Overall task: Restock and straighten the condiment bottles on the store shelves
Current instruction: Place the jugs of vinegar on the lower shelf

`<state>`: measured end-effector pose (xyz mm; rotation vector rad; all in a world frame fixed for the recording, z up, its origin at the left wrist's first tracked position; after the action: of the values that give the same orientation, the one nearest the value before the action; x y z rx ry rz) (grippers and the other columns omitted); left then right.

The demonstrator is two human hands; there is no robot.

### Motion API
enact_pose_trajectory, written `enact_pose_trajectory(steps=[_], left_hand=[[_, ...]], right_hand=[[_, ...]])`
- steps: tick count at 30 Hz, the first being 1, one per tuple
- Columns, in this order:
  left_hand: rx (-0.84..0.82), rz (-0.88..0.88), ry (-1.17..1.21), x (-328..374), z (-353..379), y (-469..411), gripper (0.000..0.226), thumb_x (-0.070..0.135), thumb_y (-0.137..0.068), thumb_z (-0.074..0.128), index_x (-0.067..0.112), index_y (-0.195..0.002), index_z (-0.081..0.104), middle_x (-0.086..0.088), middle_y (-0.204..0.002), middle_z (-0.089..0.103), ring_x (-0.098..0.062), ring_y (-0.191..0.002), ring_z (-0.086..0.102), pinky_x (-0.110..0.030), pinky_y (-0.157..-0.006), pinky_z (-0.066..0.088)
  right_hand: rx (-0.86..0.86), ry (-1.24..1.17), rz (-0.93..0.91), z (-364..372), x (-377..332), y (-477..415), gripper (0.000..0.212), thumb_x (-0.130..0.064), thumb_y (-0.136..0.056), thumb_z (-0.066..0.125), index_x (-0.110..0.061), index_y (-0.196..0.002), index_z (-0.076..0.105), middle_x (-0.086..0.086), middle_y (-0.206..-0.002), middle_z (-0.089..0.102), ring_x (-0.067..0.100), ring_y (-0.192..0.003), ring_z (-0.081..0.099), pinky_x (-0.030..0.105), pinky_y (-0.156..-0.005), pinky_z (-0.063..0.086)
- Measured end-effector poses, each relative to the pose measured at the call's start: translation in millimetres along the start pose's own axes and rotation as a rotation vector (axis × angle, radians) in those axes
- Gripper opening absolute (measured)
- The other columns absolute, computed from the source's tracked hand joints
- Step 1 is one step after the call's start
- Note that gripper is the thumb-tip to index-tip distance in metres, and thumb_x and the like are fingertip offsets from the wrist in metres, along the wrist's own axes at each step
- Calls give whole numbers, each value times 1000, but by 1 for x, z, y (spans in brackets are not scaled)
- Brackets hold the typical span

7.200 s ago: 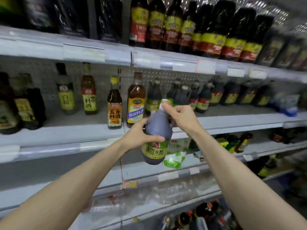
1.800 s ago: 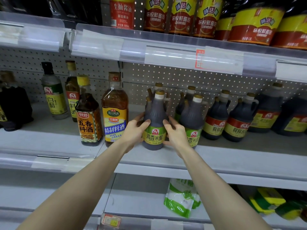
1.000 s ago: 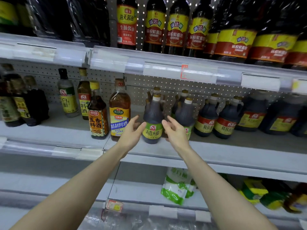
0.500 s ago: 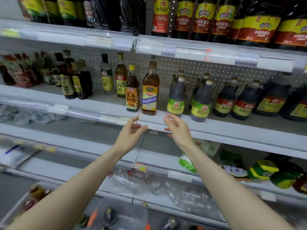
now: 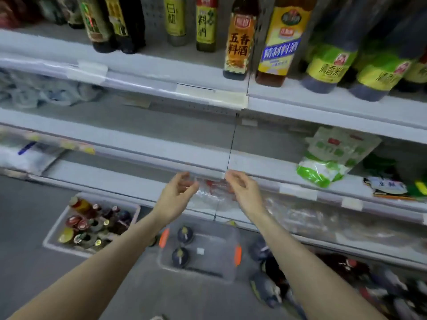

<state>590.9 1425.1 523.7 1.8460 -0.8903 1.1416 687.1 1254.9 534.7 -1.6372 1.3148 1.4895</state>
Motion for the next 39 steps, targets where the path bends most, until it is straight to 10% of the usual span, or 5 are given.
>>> enact_pose_trajectory(steps=[6,11,18,24,39], left_hand=[[-92,-127,-60,-135,-28,-45,42,29,-93,61,21,-131,48,1,-108,62,-1,-90,58,-9,-73,42],[-146,-228,-80,-240,-29,-73,49,30,-92,63,12,-135,48,-3,-105,64,-17,-97,63,-35,-91,50],[-164,-311,-66,-367,-12,-110,39,30,-90,64,16,-125,53,1,-99,66,-8,-90,62,-19,-80,47],[-127,-380,-30,-473,9,-146,32,24,-92,62,8,-120,59,-7,-101,67,-15,-90,63,-33,-85,50],[-140,-421,-18,-587,48,-170,29,28,-94,59,23,-122,52,5,-96,61,-1,-83,58,-12,-68,45]], right_hand=[[29,24,196,92,113,-28,4,-32,-94,60,-30,-93,63,-9,-91,67,16,-88,65,30,-84,49],[33,39,316,145,208,-44,9,-24,-95,60,-17,-97,65,-6,-87,65,19,-92,65,32,-85,49],[29,59,425,197,334,-64,13,-26,-94,61,-28,-81,61,-3,-85,66,23,-89,65,27,-77,45],[-2,53,481,245,445,-94,16,-27,-92,64,-26,-76,63,-9,-74,63,14,-76,60,34,-77,48],[-56,169,571,287,582,-131,40,-44,-94,56,-6,-101,67,1,-91,64,11,-81,55,17,-66,39]])
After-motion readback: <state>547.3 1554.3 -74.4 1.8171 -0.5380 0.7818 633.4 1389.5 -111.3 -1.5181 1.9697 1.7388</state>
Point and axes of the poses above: each hand's wrist, its own y-axis away from the middle knuckle, its own z-axis out of the palm, x = y × z, the point moved 8 cm from there along -y, towards the middle knuckle
